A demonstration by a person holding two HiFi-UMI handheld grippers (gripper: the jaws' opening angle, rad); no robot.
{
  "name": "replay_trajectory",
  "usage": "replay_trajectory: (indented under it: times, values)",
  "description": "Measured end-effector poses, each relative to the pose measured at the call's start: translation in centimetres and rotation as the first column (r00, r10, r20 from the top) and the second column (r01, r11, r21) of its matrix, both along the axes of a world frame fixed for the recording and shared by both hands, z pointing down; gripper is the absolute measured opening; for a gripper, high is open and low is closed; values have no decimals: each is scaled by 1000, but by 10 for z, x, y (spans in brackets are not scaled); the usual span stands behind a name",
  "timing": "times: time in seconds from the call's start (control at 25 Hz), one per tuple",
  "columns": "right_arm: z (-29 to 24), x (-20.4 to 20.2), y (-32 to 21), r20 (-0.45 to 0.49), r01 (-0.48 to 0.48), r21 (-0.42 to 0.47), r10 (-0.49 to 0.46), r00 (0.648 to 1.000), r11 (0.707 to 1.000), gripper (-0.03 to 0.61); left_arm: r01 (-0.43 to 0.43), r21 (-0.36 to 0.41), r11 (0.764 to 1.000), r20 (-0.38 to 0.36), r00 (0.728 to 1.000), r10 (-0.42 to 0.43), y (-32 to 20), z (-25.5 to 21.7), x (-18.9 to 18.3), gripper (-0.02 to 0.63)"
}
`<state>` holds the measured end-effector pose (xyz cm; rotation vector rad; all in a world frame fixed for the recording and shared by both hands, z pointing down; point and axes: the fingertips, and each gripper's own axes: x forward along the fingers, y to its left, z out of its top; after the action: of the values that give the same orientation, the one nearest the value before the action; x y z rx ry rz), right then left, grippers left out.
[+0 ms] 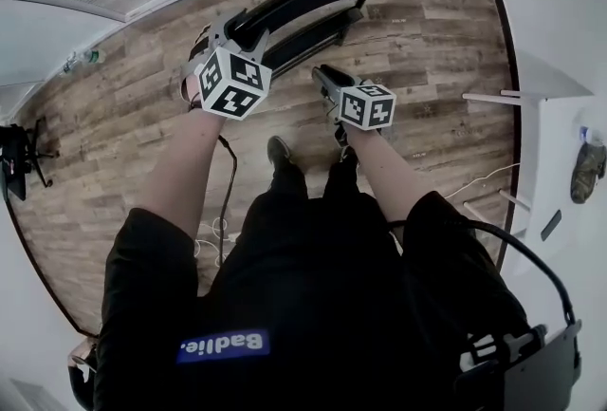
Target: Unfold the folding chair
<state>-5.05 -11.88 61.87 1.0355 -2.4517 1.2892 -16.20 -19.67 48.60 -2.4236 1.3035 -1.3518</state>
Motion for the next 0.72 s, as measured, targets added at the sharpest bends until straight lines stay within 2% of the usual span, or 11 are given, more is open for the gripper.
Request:
replay_trajectory:
  times: [0.2,0.44,0.56,0.72]
  values:
    - [39,-9,-32,85,-101,-124,112,990,987,154,-1,0,1000,1,1000,1,-2,3,2,183]
    - [65,-26,-64,204,-234,-255,289,936,938,219,0,5,1000,7,1000,0,-3,6,-1,184]
    - [74,-30,-77,217,-276,-284,342,914,918,240,0,7,1000,10,1000,0,-3,7,0,186]
    - [82,-40,-91,213,-301,-304,373,903,904,245,-2,9,1000,11,1000,2,-2,7,1,186]
